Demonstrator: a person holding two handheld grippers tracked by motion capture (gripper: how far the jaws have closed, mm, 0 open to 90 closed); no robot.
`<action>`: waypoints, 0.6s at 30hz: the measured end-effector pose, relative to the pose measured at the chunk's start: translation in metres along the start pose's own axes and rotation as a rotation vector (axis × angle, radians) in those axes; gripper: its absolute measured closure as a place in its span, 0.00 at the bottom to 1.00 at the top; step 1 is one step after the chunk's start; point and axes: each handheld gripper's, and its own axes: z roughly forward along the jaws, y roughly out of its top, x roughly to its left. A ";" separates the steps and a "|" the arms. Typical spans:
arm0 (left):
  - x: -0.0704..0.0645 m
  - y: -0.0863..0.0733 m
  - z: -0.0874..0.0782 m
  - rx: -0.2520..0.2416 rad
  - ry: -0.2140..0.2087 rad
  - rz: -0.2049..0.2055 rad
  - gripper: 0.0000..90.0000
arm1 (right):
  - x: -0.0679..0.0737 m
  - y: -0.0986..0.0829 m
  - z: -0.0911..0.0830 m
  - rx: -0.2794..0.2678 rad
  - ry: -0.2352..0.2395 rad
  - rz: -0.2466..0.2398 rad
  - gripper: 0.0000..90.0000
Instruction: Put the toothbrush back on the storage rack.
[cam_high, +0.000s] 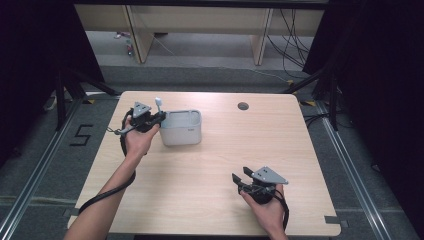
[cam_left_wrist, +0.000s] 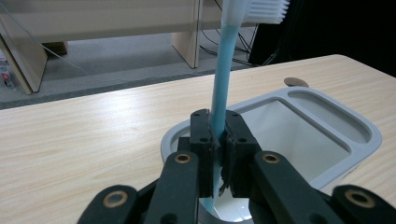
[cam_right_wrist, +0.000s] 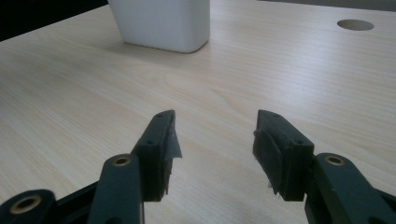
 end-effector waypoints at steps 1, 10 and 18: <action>0.000 0.000 0.000 0.003 0.000 0.002 0.93 | 0.000 -0.001 0.002 -0.009 0.013 0.009 0.54; 0.000 -0.001 0.002 0.017 0.003 0.010 0.93 | 0.000 0.000 0.000 -0.002 0.001 0.000 0.54; -0.001 -0.003 0.003 0.031 0.002 0.010 0.93 | 0.000 0.000 0.000 -0.007 -0.011 -0.007 0.54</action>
